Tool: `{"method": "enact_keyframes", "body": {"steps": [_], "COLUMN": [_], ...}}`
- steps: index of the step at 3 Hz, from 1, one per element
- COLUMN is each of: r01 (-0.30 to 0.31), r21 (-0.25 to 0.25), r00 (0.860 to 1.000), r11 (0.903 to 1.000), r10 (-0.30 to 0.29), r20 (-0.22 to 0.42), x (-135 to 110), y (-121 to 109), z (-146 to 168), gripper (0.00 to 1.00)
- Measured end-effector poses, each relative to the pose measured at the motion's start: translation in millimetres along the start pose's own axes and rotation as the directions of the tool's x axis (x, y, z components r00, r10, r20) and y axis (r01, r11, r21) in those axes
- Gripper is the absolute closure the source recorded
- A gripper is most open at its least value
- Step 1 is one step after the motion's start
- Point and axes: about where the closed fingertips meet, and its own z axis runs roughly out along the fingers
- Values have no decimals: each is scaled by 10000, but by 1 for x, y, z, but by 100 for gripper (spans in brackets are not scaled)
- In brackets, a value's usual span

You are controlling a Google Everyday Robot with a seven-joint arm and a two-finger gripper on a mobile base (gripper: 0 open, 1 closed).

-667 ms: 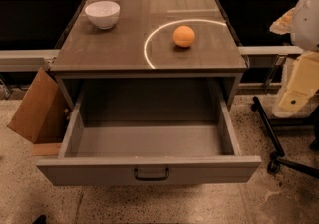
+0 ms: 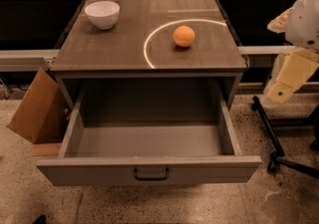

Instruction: Place orange into top drawer

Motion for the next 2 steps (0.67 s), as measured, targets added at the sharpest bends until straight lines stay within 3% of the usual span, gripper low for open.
{"method": "enact_keyframes", "body": {"steps": [1, 2], "r01": [-981, -1438], "r21": [218, 255], "r00": [9791, 9474], "r11": [9949, 9893], "r10": [926, 1302], "r20": [1809, 2924], "x": [-14, -30], "y": [-48, -83], "z": [34, 55], "gripper": [0, 0]}}
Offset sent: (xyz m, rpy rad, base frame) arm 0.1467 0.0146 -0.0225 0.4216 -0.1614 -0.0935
